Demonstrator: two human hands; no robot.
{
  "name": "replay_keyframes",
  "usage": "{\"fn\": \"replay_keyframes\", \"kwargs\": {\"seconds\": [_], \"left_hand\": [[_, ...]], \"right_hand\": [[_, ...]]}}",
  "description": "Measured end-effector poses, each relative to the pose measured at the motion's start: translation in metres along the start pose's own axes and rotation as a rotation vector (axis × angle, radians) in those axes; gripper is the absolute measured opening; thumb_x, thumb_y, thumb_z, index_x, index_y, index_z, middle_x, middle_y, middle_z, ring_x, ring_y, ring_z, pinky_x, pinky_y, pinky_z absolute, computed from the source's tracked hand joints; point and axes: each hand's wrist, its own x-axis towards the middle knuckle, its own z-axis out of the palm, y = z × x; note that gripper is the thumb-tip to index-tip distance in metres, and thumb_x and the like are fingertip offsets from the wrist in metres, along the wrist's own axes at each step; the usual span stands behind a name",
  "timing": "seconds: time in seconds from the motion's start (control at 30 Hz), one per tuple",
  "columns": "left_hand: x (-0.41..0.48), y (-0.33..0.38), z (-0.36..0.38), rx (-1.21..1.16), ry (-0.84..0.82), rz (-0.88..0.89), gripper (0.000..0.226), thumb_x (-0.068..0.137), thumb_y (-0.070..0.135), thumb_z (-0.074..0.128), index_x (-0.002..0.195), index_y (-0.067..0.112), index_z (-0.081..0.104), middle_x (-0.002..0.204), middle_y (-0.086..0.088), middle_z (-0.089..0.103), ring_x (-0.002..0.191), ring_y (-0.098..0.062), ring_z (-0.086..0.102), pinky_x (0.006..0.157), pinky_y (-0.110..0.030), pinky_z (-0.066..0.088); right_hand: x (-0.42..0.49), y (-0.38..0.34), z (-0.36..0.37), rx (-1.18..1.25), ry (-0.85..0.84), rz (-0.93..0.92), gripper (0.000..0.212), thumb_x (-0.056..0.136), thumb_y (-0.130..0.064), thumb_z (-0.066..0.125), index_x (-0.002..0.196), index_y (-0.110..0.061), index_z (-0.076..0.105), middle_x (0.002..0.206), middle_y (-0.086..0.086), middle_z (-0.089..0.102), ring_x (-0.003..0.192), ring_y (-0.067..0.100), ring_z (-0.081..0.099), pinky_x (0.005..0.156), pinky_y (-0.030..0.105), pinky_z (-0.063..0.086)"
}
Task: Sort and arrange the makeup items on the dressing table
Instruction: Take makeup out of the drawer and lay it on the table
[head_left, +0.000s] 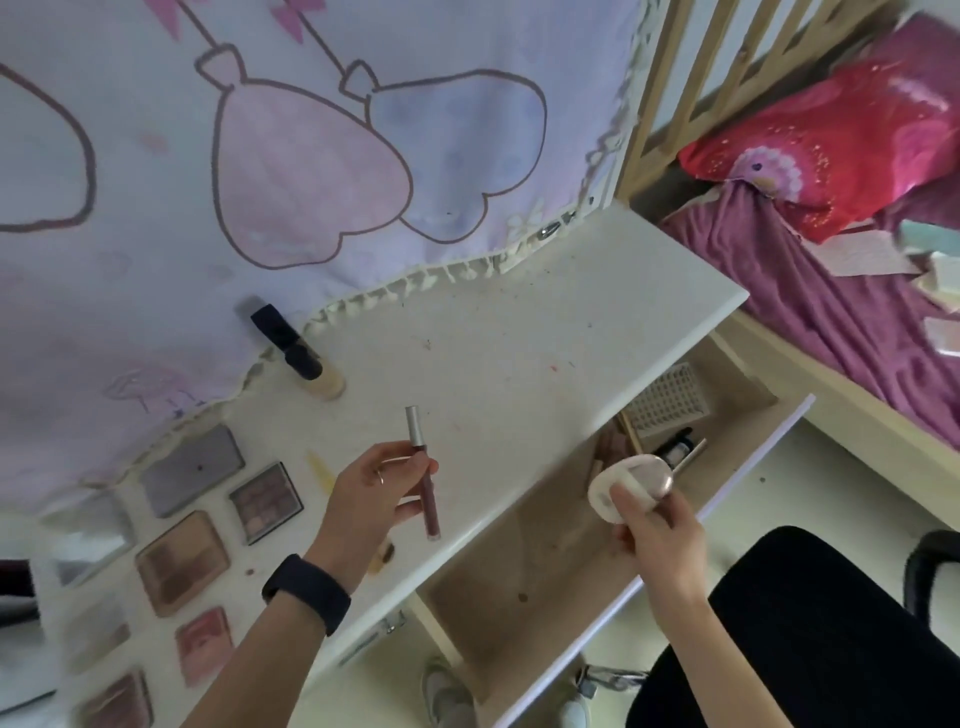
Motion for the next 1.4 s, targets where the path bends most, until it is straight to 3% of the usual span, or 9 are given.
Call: {"fn": "replay_keyframes", "kwargs": {"seconds": [0.13, 0.27, 0.43, 0.67, 0.83, 0.93, 1.1, 1.27, 1.4], "left_hand": [[0.002, 0.011, -0.025, -0.034, 0.046, 0.028, 0.018, 0.094, 0.015, 0.065, 0.11, 0.007, 0.067, 0.099, -0.01, 0.075, 0.09, -0.024, 0.072, 0.078, -0.035, 0.058], [0.001, 0.015, -0.053, -0.079, 0.119, 0.04, 0.018, 0.094, 0.014, 0.065, 0.11, 0.007, 0.066, 0.097, -0.008, 0.076, 0.093, -0.024, 0.071, 0.086, -0.04, 0.056], [-0.006, 0.017, -0.086, -0.145, 0.191, 0.039, 0.013, 0.094, 0.011, 0.064, 0.106, 0.007, 0.067, 0.095, -0.009, 0.076, 0.09, -0.024, 0.071, 0.079, -0.036, 0.059], [-0.014, 0.014, -0.133, -0.204, 0.282, 0.067, 0.02, 0.094, 0.013, 0.065, 0.112, 0.005, 0.065, 0.096, -0.01, 0.076, 0.088, -0.028, 0.074, 0.073, -0.033, 0.061], [-0.014, 0.011, -0.15, -0.202, 0.309, 0.068, 0.015, 0.095, 0.015, 0.065, 0.109, 0.01, 0.066, 0.093, -0.005, 0.078, 0.087, -0.019, 0.075, 0.063, -0.023, 0.059], [-0.011, 0.011, -0.155, -0.211, 0.314, 0.053, 0.015, 0.094, 0.015, 0.066, 0.108, 0.01, 0.066, 0.091, -0.005, 0.078, 0.087, -0.017, 0.075, 0.064, -0.023, 0.059], [-0.008, 0.013, -0.152, -0.216, 0.265, 0.047, 0.019, 0.095, 0.014, 0.065, 0.113, 0.008, 0.066, 0.095, -0.008, 0.077, 0.089, -0.021, 0.075, 0.067, -0.024, 0.059], [-0.002, 0.017, -0.145, -0.237, 0.237, 0.017, 0.021, 0.095, 0.011, 0.063, 0.114, 0.003, 0.067, 0.101, -0.015, 0.074, 0.092, -0.03, 0.073, 0.082, -0.038, 0.061], [0.002, 0.017, -0.139, -0.252, 0.222, -0.016, 0.019, 0.095, 0.01, 0.063, 0.112, 0.003, 0.068, 0.091, -0.011, 0.075, 0.089, -0.029, 0.074, 0.078, -0.035, 0.061]], "right_hand": [[-0.03, -0.034, 0.027, 0.073, -0.216, -0.121, 0.031, 0.074, -0.037, 0.087, 0.101, -0.033, 0.074, 0.089, -0.005, 0.074, 0.071, 0.012, 0.072, 0.062, 0.025, 0.058], [-0.035, -0.053, 0.086, -0.084, -0.434, -0.183, 0.034, 0.072, -0.038, 0.087, 0.102, -0.038, 0.071, 0.091, -0.012, 0.074, 0.072, 0.013, 0.074, 0.066, 0.026, 0.06], [-0.036, -0.05, 0.157, -0.302, -0.591, -0.335, 0.029, 0.08, -0.035, 0.082, 0.102, -0.039, 0.063, 0.092, -0.02, 0.071, 0.066, 0.011, 0.072, 0.061, 0.02, 0.056], [-0.032, -0.052, 0.228, -0.419, -0.722, -0.441, 0.033, 0.079, -0.028, 0.084, 0.104, -0.04, 0.066, 0.107, -0.008, 0.067, 0.07, 0.01, 0.072, 0.073, 0.029, 0.059], [-0.019, -0.065, 0.251, -0.536, -0.788, -0.564, 0.047, 0.076, -0.03, 0.087, 0.096, -0.064, 0.061, 0.103, -0.028, 0.064, 0.078, 0.0, 0.069, 0.066, 0.009, 0.048], [-0.012, -0.07, 0.258, -0.616, -0.822, -0.606, 0.05, 0.078, -0.035, 0.084, 0.096, -0.072, 0.056, 0.107, -0.027, 0.064, 0.082, -0.003, 0.068, 0.069, 0.006, 0.046], [-0.008, -0.067, 0.265, -0.662, -0.843, -0.645, 0.043, 0.083, -0.035, 0.079, 0.108, -0.063, 0.057, 0.109, -0.02, 0.063, 0.083, -0.001, 0.067, 0.076, 0.015, 0.05], [-0.006, -0.062, 0.267, -0.658, -0.83, -0.647, 0.04, 0.089, -0.026, 0.073, 0.116, -0.05, 0.056, 0.105, -0.019, 0.059, 0.085, -0.005, 0.062, 0.07, 0.006, 0.043], [-0.003, -0.059, 0.269, -0.692, -0.81, -0.655, 0.044, 0.094, -0.014, 0.062, 0.133, -0.034, 0.056, 0.118, -0.01, 0.06, 0.1, 0.011, 0.059, 0.069, 0.005, 0.043]]}}
